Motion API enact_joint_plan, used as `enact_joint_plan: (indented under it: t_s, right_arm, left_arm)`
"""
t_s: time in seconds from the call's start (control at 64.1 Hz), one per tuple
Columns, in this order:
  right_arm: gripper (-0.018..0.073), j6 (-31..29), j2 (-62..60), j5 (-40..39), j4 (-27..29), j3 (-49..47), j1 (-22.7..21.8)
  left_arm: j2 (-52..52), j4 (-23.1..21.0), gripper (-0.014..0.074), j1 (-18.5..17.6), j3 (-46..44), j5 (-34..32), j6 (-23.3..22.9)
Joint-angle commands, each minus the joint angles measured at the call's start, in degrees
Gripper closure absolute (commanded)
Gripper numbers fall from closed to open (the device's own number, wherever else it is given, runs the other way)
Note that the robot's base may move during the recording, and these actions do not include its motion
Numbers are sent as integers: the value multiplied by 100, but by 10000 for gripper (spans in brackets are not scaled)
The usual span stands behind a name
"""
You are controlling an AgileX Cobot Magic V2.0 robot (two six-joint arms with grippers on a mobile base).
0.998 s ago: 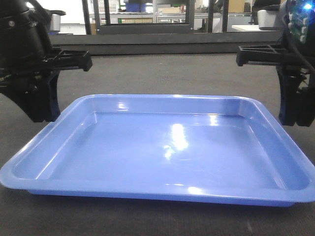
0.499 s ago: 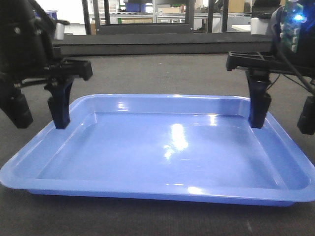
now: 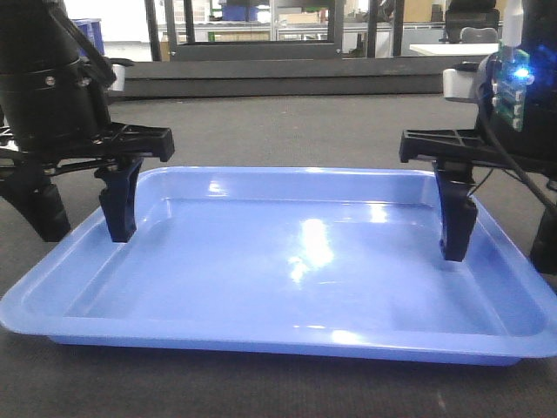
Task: Grab blue tray and place on right shelf
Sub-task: 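Lower both grippers onto the tray's side rims, one at each side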
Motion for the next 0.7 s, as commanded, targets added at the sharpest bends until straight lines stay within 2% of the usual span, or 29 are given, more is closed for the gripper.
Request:
enact_joint_plan:
  t_s: [0.0,0.109,0.624,0.686]
  right_arm:
    - [34,26,-200,-91,21,-121,-9]
    - [34,26,-168,-108,21,-121,-9]
    - [34,26,-76,-114,21,-121,-9]
    - [55,26,-76,-139,21,-121,-9]
  left_arm:
    - [-155,-123,288,-36,-178,2,-36]
    - [-19,-374,288,-36,-178,5,-36]
    - [45,-409,289,-36,-178,5,-36]
    - [45,-409,291,-36,-178,5,-36]
